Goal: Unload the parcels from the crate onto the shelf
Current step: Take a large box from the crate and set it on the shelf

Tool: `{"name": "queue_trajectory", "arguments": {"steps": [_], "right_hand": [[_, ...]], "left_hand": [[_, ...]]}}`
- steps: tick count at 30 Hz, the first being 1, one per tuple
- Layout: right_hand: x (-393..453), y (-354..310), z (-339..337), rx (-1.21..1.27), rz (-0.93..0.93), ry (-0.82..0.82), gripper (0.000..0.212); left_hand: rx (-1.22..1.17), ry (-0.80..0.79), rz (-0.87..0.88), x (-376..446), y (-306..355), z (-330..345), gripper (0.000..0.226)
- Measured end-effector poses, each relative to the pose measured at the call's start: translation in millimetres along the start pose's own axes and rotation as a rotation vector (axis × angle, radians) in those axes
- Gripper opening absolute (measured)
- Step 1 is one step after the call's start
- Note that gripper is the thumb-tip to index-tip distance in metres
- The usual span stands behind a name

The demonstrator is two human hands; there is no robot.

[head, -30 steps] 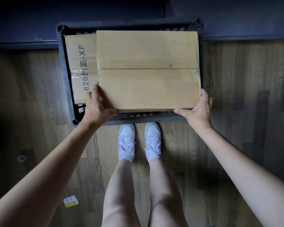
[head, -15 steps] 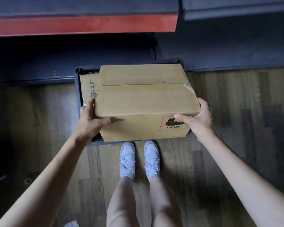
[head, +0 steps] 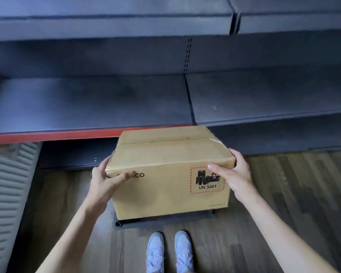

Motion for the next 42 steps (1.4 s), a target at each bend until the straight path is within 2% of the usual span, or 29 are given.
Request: {"name": "queue_trajectory", "arguments": {"steps": [2, 5, 10, 16, 25, 29, 35, 42], "right_hand": [[-12.7, -34.4, -6.6, 0.052, -0.036, 0.005, 0.072], [-31.0, -86.1, -15.9, 0.111, -0.107, 0.010, 0.071], [-65.3, -170.0, -30.2, 0.063, -0.292, 0.047, 0.073], [-96.2, -246.4, -43.0, 0.085, -0.467, 0.090, 0.062], [-117.0, -314.4, -63.2, 0.209, -0.521, 0.095, 0.061], [-123.7, -343.9, -74.7, 0.241, -0.568, 0.118, 0.064], [-125.9, -369.6, -91.0, 0.241, -0.649, 0.138, 0.065], [-119.7, -372.6, -101.0, 0.258, -0.649, 0.163, 0.065]], "left_hand": [[-0.024, 0.021, 0.031, -12.1, 33.3, -11.5, 0.084], [-0.069, 0.035, 0.087, -28.3, 77.1, -32.0, 0.069], [-0.098, 0.044, 0.135, -55.1, 136.3, -70.9, 0.079], [-0.133, 0.069, 0.224, -75.3, 195.1, -98.5, 0.058], [-0.242, 0.066, 0.372, -102.6, 278.4, -117.9, 0.047], [-0.266, 0.043, 0.477, -117.3, 309.4, -119.4, 0.057], [-0.317, 0.013, 0.516, -116.9, 331.6, -111.8, 0.041], [-0.327, -0.029, 0.552, -113.8, 340.6, -96.8, 0.045]]}}
Point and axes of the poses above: each hand's wrist, its own x-axis towards the middle knuckle, its own z-axis out of the palm, y = z × x, the point moved 3 cm from there along x, towards the middle knuckle, and after that the axes turned 15 degrees about y, right-handed, at the moved point
